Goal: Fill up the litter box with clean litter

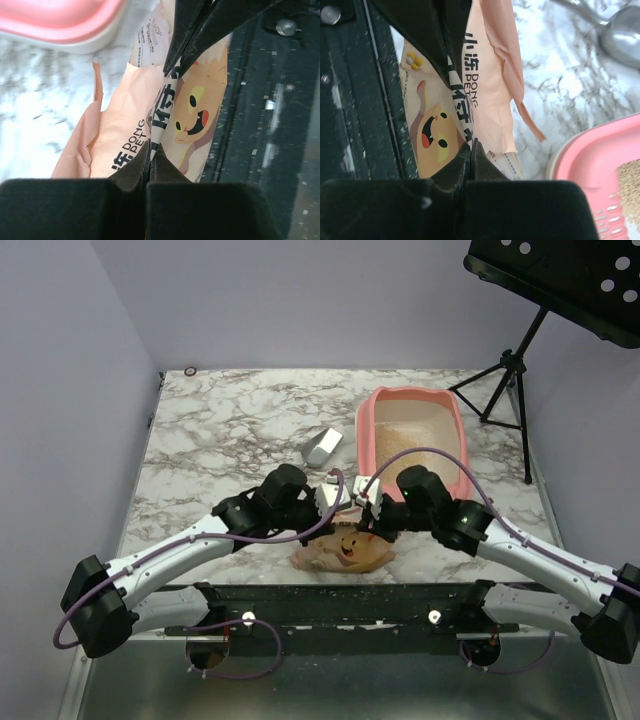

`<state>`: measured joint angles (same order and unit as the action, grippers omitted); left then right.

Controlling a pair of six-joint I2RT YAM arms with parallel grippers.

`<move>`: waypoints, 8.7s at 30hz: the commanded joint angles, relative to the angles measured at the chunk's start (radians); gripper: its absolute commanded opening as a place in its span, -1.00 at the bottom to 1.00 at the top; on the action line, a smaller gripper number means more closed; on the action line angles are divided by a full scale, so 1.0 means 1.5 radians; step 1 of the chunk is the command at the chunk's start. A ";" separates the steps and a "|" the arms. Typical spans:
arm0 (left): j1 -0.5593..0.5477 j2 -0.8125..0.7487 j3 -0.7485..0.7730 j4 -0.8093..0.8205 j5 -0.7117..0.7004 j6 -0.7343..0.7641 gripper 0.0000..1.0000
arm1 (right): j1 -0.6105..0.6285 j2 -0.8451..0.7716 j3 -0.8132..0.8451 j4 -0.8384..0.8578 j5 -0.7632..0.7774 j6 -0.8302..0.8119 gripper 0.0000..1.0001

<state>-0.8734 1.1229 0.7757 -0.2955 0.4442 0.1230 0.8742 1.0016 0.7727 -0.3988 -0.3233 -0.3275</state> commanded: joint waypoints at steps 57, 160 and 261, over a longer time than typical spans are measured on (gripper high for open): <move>0.056 -0.141 -0.043 -0.034 -0.143 0.025 -1.00 | -0.072 0.090 -0.007 0.016 -0.094 -0.191 -0.99; 0.057 -0.049 -0.022 0.012 -0.247 0.044 -1.00 | -0.594 0.152 -0.104 0.169 0.177 0.713 -0.89; 0.048 -0.067 0.025 -0.046 -0.244 0.050 -0.42 | -0.574 0.016 0.016 -0.110 0.450 0.592 -0.99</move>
<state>-0.8024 1.0481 0.7479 -0.3328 0.1040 0.1905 0.0109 1.1030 0.7887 -0.5728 0.3973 0.5888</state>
